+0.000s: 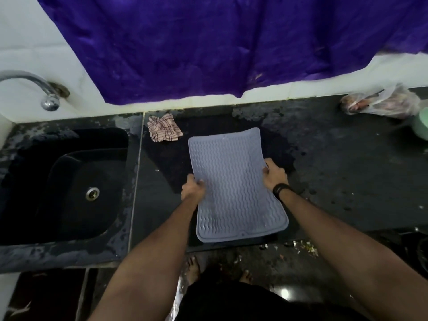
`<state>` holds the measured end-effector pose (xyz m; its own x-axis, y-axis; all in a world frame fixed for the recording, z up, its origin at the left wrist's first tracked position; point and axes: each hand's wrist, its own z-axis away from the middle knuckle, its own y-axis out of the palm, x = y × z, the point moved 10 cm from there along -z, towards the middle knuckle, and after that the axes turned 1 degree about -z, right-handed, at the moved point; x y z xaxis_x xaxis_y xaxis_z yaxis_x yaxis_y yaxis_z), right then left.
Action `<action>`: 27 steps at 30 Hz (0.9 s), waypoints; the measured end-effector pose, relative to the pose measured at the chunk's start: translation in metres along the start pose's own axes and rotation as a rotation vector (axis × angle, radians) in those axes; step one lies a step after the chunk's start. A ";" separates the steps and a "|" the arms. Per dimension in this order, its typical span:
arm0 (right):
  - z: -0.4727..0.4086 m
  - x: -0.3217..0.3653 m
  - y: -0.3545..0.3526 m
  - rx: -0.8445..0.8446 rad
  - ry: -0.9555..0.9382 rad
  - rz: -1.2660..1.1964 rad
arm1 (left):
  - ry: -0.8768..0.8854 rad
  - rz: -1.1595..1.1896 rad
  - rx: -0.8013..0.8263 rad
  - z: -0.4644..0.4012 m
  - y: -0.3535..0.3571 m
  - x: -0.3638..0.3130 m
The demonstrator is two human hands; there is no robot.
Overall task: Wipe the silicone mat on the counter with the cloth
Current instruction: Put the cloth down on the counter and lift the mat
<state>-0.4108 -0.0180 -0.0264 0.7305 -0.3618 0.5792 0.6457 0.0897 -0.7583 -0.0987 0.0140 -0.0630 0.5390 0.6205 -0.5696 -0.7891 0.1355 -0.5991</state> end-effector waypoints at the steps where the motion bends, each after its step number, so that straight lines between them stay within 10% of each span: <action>1: 0.001 0.006 -0.002 -0.005 -0.052 -0.048 | 0.047 -0.027 -0.045 0.004 -0.005 -0.004; 11: 0.018 0.069 -0.015 -0.086 -0.226 -0.346 | 0.374 0.151 -0.202 0.026 -0.097 -0.025; 27: 0.064 0.126 0.120 0.025 -0.023 -0.316 | 0.186 0.178 -0.171 -0.010 -0.168 0.100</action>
<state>-0.2271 0.0066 -0.0255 0.4977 -0.3546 0.7915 0.8463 -0.0011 -0.5327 0.0908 0.0451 -0.0246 0.4540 0.4690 -0.7575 -0.8232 -0.1043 -0.5580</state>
